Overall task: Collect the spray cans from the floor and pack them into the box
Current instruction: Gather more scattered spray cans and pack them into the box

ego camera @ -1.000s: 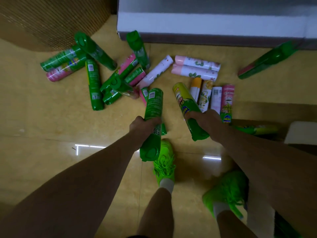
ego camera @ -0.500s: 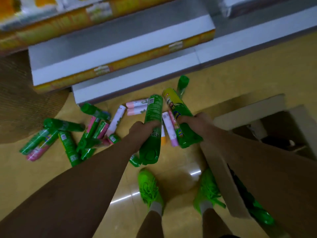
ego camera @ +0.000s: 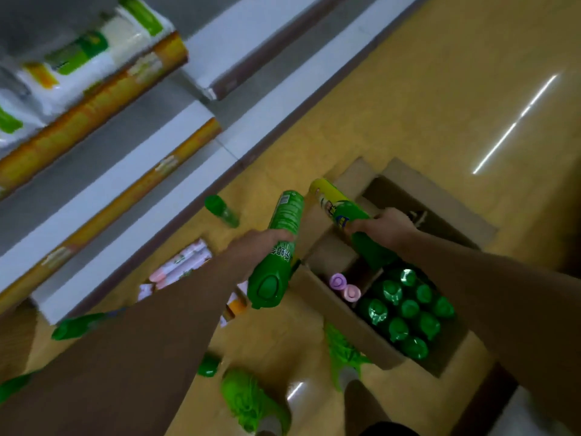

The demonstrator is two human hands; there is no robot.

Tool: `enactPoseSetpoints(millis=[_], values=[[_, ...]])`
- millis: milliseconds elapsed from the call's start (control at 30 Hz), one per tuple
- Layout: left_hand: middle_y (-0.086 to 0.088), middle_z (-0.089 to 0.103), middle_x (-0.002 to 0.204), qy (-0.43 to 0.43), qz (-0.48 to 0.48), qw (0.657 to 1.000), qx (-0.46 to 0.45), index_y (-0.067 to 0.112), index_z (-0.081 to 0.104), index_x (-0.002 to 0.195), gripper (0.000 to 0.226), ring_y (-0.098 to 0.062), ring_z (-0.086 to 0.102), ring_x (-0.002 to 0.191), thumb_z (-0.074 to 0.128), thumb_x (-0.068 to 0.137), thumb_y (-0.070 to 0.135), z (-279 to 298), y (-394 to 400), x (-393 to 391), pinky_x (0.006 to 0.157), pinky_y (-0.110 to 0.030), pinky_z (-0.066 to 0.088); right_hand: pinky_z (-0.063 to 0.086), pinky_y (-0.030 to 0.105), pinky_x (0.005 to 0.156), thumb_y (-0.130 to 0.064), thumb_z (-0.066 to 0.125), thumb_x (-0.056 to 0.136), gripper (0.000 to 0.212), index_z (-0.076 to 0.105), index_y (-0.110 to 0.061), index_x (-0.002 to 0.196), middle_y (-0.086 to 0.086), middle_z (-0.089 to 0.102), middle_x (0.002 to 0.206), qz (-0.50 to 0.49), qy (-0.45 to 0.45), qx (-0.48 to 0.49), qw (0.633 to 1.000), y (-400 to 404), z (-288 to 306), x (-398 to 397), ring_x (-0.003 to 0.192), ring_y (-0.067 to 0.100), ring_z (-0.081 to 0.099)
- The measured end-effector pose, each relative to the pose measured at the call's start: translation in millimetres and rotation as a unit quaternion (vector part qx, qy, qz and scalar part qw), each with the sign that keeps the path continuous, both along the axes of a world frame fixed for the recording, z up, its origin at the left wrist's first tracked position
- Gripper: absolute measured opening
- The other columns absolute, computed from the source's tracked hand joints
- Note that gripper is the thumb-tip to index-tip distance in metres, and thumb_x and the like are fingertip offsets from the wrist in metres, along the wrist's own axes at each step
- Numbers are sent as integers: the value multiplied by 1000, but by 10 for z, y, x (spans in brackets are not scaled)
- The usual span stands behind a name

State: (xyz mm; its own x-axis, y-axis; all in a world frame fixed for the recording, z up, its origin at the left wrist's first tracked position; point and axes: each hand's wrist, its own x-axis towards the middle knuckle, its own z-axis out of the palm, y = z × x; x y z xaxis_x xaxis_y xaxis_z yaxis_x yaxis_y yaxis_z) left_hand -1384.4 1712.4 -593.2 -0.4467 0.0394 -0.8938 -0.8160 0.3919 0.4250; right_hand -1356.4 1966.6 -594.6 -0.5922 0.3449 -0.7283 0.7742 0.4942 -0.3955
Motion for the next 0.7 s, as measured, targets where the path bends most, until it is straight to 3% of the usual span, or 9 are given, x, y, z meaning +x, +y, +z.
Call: enactPoseSetpoints(millis=[67, 133, 233, 300, 400, 467, 600, 700], values=[[-20, 75, 90, 1, -37, 999, 5, 2, 64, 111, 58, -34, 74, 73, 83, 69, 37, 37, 425, -61, 71, -46, 62, 47, 26, 50, -56, 82, 64, 60, 67, -5, 92, 9, 67, 84, -9, -1, 18, 1000, 385, 45, 59, 72, 23, 67], [-21, 74, 91, -4, -75, 997, 12, 1, 63, 112, 49, -32, 72, 69, 80, 77, 31, 42, 862, -101, 64, -38, 61, 56, 30, 57, -55, 82, 64, 59, 68, -5, 91, 9, 68, 84, -26, -9, 29, 999, 763, 58, 135, 72, 24, 68], [-22, 73, 99, -31, -139, 989, 28, 3, 61, 118, 67, -34, 72, 79, 83, 66, 38, 5, 1472, -156, 72, -43, 61, 62, 39, 70, -52, 83, 63, 55, 67, -7, 89, 10, 70, 84, -63, -21, 30, 997, 1311, 29, 260, 73, 26, 70], [-20, 73, 99, -47, -197, 979, 29, 4, 61, 120, 75, -34, 72, 79, 83, 60, 42, -89, 1845, -199, 74, -44, 61, 61, 35, 67, -51, 83, 64, 50, 66, -9, 83, 8, 68, 78, -73, -32, 47, 996, 1661, -17, 343, 71, 25, 69], [-17, 73, 90, -63, -251, 965, 33, 3, 63, 116, 53, -28, 70, 65, 77, 77, 36, -199, 2344, -236, 60, -33, 57, 51, 28, 54, -50, 83, 64, 47, 62, -10, 78, 6, 63, 78, -55, -54, 79, 994, 2121, -113, 480, 69, 21, 63], [-17, 74, 88, -69, -284, 956, 30, 2, 65, 114, 51, -28, 70, 66, 77, 76, 33, -275, 2625, -257, 62, -34, 58, 44, 25, 49, -51, 84, 64, 50, 62, -9, 79, 8, 62, 84, -33, -75, 105, 991, 2353, -193, 581, 68, 20, 58], [-14, 72, 76, -113, -348, 930, 23, 0, 65, 106, 41, -24, 66, 58, 67, 82, 33, -417, 3082, -292, 57, -28, 54, 49, 27, 53, -51, 84, 61, 47, 67, -12, 83, 6, 62, 81, -3, -110, 152, 982, 2707, -391, 777, 68, 21, 58], [-16, 71, 84, -120, -404, 907, -4, 0, 63, 114, 49, -26, 66, 65, 68, 80, 36, -544, 3408, -334, 61, -28, 53, 54, 28, 58, -54, 82, 63, 50, 66, -16, 90, 5, 62, 83, 27, -122, 166, 978, 2902, -600, 870, 74, 22, 61]])
